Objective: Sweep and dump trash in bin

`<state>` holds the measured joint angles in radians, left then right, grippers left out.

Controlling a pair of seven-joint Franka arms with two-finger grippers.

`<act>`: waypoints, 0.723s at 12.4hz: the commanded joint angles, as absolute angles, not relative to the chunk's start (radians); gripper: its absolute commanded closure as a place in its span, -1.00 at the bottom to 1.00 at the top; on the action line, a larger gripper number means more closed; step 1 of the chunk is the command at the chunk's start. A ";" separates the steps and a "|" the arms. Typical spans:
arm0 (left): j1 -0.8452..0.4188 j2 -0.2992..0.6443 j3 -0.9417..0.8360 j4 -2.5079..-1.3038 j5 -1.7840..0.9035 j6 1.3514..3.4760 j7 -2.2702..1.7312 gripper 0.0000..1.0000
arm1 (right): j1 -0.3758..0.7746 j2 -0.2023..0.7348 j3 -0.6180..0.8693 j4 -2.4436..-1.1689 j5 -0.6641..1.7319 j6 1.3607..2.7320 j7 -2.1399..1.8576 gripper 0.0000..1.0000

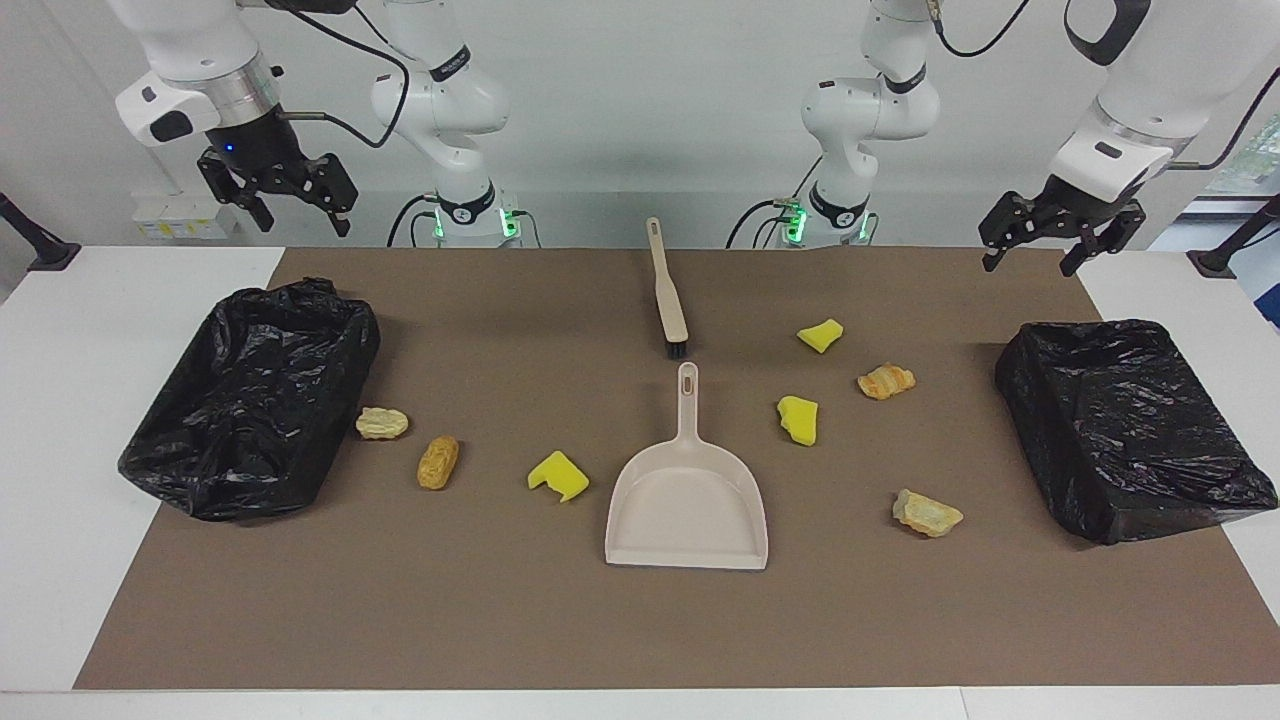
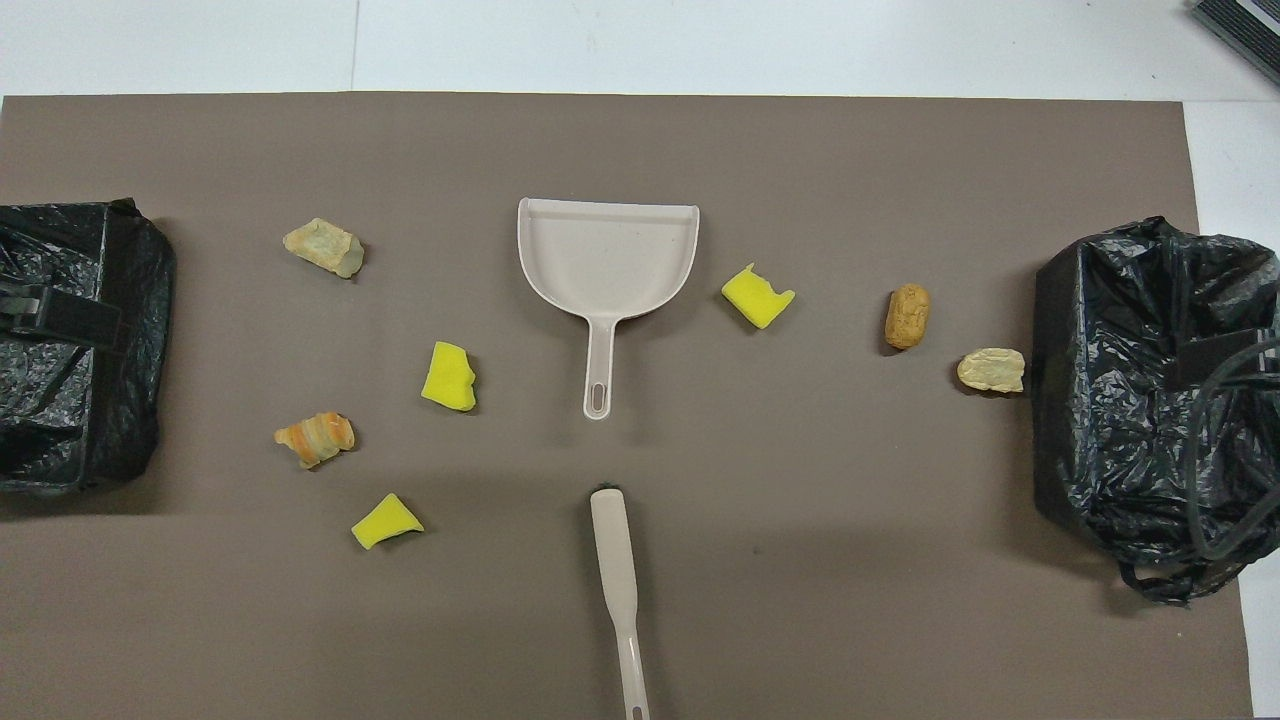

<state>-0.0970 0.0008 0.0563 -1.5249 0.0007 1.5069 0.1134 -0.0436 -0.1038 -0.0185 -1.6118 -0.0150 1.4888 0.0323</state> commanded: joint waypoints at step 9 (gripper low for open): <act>-0.106 -0.049 0.051 -1.583 0.014 1.525 0.097 -1.00 | -0.049 -0.112 -0.015 -1.617 -0.009 1.488 0.049 -1.00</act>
<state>-0.0979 -0.0234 0.0536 -1.5477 0.0007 1.5080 0.1127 -0.0436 -0.1038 -0.0186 -1.6118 -0.0150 1.4888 0.0323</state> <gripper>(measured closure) 0.000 0.000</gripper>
